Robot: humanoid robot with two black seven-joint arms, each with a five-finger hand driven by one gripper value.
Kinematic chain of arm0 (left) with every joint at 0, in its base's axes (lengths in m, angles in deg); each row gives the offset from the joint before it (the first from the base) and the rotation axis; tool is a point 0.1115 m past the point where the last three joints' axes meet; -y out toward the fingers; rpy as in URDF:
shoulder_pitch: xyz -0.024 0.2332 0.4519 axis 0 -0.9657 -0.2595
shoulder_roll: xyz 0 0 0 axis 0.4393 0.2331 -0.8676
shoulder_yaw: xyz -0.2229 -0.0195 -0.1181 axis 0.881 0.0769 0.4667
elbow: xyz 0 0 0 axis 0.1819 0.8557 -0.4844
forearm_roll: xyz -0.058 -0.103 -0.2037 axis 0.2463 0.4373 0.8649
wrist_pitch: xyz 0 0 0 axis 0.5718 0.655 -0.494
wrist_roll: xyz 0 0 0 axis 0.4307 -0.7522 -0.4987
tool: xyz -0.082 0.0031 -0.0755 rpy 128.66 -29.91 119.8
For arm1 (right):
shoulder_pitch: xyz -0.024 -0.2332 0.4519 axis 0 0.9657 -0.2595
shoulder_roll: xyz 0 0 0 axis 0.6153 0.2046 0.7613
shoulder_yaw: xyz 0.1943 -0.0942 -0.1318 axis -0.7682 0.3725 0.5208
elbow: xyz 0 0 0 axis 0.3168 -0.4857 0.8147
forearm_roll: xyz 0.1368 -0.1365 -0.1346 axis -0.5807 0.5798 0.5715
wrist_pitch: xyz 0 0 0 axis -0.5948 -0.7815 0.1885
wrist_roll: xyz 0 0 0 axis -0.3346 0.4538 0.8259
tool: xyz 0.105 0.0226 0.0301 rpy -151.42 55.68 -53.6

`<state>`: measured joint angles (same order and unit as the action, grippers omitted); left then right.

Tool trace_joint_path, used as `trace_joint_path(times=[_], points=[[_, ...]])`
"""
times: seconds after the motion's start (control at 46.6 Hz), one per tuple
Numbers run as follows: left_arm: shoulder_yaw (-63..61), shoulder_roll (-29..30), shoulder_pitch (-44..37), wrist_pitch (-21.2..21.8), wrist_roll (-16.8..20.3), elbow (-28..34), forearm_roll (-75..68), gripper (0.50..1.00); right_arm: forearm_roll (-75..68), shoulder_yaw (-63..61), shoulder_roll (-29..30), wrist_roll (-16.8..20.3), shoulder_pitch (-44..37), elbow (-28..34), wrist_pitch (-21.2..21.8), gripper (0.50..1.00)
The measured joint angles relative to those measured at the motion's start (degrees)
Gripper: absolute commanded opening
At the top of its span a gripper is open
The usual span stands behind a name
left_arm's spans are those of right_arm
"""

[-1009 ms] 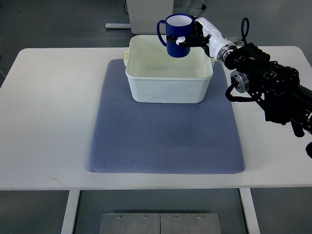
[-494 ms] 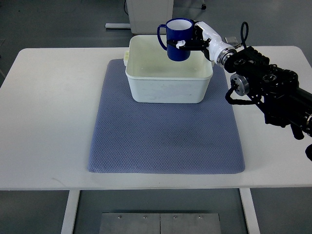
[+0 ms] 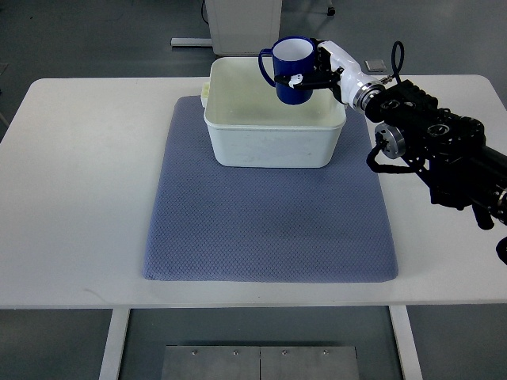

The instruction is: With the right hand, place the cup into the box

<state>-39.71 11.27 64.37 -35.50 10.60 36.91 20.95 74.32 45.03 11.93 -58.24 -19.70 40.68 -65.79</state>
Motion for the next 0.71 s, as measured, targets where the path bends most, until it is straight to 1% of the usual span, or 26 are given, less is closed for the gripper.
trace_joint_path(times=[0.429,0.708], points=[[0.0,0.0,0.0,0.0,0.0,0.0,0.0,1.0,0.0,-0.1,-0.7,-0.5,-0.2,0.4,0.0,1.0],[0.0,0.0,0.0,0.0,0.0,0.0,0.0,1.0,-0.1,-0.7,-2.5,-0.2,-0.8,0.4,-0.6,1.0]])
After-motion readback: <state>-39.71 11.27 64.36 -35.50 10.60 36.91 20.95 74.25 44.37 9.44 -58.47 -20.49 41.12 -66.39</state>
